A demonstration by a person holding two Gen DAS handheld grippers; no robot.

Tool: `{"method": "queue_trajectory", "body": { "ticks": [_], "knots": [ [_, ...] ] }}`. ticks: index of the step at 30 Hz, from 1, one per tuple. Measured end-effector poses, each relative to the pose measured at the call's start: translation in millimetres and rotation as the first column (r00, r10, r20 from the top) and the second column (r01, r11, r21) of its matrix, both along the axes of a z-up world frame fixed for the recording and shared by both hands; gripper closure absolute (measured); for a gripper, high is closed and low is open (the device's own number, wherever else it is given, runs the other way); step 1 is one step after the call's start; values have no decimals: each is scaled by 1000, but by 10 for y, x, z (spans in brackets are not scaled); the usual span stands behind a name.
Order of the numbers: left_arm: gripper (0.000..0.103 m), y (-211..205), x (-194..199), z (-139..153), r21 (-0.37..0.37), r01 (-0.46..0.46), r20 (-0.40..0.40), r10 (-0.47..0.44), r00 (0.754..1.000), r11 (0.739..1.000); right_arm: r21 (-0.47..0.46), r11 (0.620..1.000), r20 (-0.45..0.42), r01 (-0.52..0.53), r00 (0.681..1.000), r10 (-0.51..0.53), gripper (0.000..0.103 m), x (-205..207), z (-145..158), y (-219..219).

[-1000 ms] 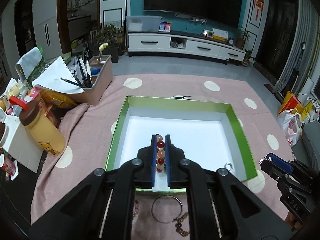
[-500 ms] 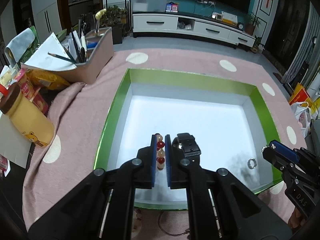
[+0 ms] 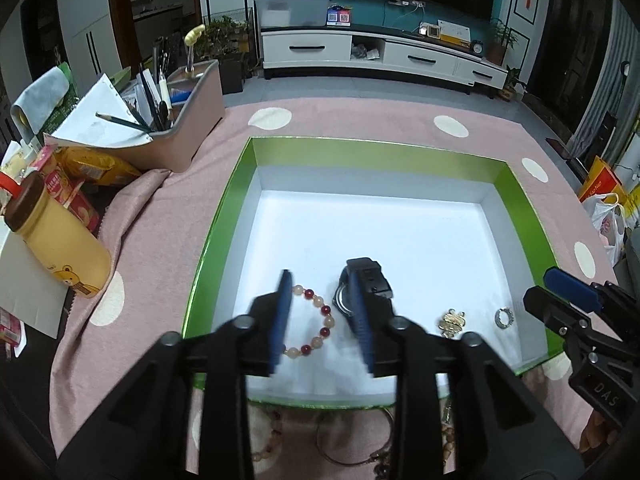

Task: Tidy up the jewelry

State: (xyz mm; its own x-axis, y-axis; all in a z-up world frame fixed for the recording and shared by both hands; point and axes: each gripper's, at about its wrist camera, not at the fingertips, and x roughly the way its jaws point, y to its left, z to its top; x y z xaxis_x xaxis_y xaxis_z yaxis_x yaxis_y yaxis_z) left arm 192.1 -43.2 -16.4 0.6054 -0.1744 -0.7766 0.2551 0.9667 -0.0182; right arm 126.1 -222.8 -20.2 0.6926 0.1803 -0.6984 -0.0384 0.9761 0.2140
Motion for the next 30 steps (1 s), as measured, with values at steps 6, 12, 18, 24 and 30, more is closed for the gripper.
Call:
{"method": "queue_trajectory", "body": {
  "ticks": [6, 12, 18, 24, 30],
  "knots": [
    [38, -48, -239, 130, 20, 9, 44, -10, 999, 1000, 20, 1000, 41, 19, 999, -20, 42, -286, 137, -70],
    [23, -104, -580, 265, 41, 27, 95, -31, 995, 999, 34, 999, 73, 30, 997, -32, 33, -597, 265, -115],
    [13, -78, -892, 356, 42, 31, 118, -36, 992, 999, 36, 999, 97, 34, 995, -37, 20, -927, 344, -133],
    [4, -58, -1144, 407, 45, 30, 122, -36, 992, 999, 52, 998, 88, 33, 995, -37, 19, -1169, 325, -144],
    [2, -4, -1375, 429, 38, 26, 121, -30, 992, 999, 46, 999, 82, 24, 996, -27, 14, -1326, 328, -86]
  ]
}}
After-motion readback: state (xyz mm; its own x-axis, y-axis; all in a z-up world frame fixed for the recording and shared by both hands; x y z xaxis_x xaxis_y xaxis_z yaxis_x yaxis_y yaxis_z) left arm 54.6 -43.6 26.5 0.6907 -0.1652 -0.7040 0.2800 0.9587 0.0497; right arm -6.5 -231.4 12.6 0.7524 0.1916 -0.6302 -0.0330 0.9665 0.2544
